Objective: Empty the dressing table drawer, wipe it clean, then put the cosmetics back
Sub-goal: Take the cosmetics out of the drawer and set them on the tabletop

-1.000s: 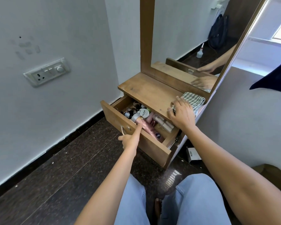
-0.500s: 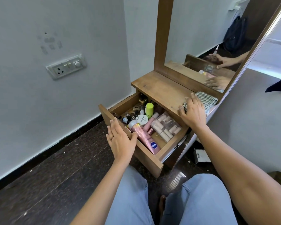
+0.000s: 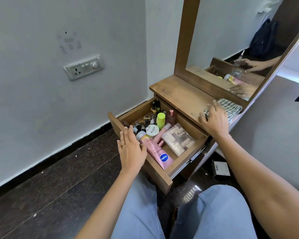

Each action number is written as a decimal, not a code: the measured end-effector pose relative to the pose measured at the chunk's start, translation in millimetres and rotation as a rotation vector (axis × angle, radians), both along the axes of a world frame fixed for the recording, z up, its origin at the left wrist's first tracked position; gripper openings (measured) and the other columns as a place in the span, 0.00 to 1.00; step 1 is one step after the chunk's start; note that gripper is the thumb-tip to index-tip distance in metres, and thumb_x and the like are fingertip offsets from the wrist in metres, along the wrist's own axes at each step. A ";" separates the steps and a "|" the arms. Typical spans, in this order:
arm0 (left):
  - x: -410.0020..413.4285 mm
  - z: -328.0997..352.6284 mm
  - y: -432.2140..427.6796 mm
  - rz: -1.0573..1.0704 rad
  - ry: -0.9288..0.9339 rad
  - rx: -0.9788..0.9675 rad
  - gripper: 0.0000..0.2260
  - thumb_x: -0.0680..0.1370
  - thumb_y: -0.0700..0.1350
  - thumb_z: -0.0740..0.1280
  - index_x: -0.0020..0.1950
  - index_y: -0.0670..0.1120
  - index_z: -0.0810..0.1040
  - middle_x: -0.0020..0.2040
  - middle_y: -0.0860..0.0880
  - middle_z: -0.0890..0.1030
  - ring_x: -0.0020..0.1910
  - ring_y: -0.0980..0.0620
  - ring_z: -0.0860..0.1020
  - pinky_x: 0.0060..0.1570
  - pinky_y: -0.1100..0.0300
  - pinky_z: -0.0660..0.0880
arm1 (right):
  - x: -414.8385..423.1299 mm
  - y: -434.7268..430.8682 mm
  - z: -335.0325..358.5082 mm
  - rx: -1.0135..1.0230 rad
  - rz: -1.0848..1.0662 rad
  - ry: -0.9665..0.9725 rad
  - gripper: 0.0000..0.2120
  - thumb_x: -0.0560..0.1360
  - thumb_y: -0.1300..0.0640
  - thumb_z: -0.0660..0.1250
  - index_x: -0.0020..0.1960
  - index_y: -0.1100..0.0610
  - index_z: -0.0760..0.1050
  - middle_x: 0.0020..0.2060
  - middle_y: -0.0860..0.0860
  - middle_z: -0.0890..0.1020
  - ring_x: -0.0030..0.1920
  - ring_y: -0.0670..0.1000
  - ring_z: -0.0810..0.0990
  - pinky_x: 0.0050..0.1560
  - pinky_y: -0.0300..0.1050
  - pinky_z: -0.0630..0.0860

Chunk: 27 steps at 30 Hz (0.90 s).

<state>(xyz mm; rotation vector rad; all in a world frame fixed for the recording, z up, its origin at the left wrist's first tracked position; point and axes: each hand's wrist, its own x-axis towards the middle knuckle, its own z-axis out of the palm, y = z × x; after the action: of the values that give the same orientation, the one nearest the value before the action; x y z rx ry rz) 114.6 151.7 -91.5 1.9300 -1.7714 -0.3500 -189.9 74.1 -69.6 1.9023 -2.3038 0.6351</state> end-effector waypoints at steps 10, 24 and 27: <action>-19.9 4.6 -32.4 -0.089 0.072 0.002 0.27 0.79 0.43 0.63 0.76 0.42 0.56 0.77 0.40 0.59 0.77 0.42 0.52 0.75 0.47 0.54 | 5.7 1.7 1.1 -0.066 -0.020 0.075 0.25 0.75 0.48 0.59 0.68 0.61 0.68 0.71 0.62 0.67 0.74 0.62 0.58 0.72 0.59 0.55; -42.2 -8.9 -70.5 -0.077 0.040 0.015 0.22 0.80 0.48 0.60 0.72 0.41 0.63 0.72 0.41 0.67 0.76 0.43 0.58 0.73 0.52 0.59 | 94.4 -61.2 20.1 0.209 0.484 0.589 0.20 0.74 0.58 0.64 0.66 0.56 0.70 0.70 0.55 0.65 0.72 0.58 0.59 0.68 0.54 0.58; -42.7 -10.1 -70.6 -0.069 0.060 0.000 0.21 0.80 0.47 0.60 0.71 0.40 0.65 0.71 0.40 0.69 0.75 0.43 0.60 0.71 0.52 0.62 | 100.5 -75.7 19.1 0.281 0.475 0.722 0.19 0.73 0.55 0.67 0.64 0.56 0.73 0.74 0.56 0.57 0.74 0.59 0.52 0.70 0.57 0.55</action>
<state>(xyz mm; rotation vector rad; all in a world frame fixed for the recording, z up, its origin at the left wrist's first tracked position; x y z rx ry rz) 71.9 81.1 -101.5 1.8425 -1.8017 -0.4272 -89.3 -1.6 -50.4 2.3031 -1.5551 -0.3488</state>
